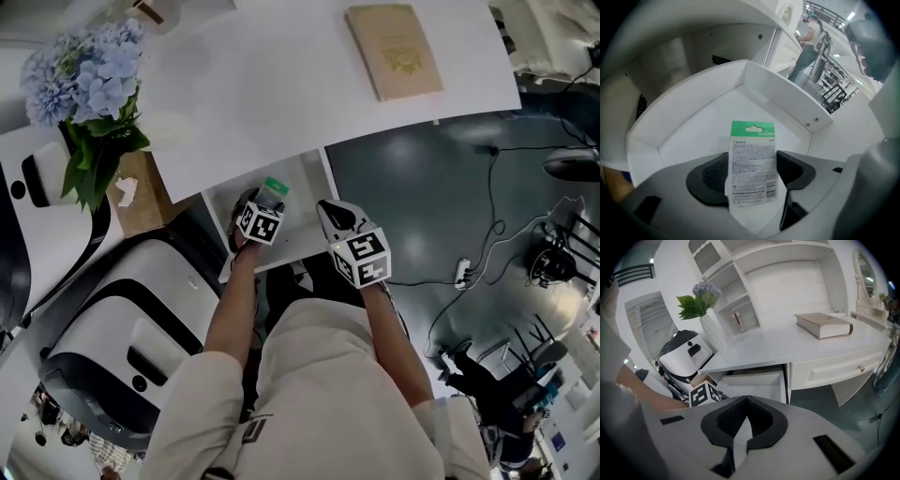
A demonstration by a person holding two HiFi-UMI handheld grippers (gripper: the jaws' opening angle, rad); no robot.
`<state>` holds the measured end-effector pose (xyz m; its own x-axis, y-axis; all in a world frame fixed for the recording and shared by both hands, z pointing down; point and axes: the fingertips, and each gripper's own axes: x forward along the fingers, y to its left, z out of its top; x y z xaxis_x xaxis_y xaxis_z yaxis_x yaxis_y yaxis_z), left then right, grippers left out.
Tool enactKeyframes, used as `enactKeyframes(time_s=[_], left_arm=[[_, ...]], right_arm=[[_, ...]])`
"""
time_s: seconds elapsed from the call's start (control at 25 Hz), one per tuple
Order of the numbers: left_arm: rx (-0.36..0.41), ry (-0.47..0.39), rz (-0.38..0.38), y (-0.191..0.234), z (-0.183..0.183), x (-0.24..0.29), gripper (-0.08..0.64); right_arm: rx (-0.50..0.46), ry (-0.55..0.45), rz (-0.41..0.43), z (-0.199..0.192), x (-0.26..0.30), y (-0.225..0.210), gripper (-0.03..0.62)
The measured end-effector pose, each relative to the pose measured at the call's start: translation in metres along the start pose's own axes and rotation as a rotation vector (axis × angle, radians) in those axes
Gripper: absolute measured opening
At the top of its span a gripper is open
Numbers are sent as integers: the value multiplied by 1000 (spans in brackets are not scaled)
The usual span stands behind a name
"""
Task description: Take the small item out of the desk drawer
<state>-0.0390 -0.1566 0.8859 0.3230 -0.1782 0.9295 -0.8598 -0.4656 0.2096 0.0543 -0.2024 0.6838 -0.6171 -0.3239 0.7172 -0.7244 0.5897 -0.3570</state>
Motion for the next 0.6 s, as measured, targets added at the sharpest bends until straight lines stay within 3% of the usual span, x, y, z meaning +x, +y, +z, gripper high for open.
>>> enactKeyframes(time_s=[0.44, 0.6], left_arm=[[141, -181, 13, -8, 47, -66, 333], [133, -229, 24, -10, 53, -94, 333]], right_arm=[[31, -72, -36, 8, -20, 13, 25], [49, -111, -52, 12, -27, 19, 25]])
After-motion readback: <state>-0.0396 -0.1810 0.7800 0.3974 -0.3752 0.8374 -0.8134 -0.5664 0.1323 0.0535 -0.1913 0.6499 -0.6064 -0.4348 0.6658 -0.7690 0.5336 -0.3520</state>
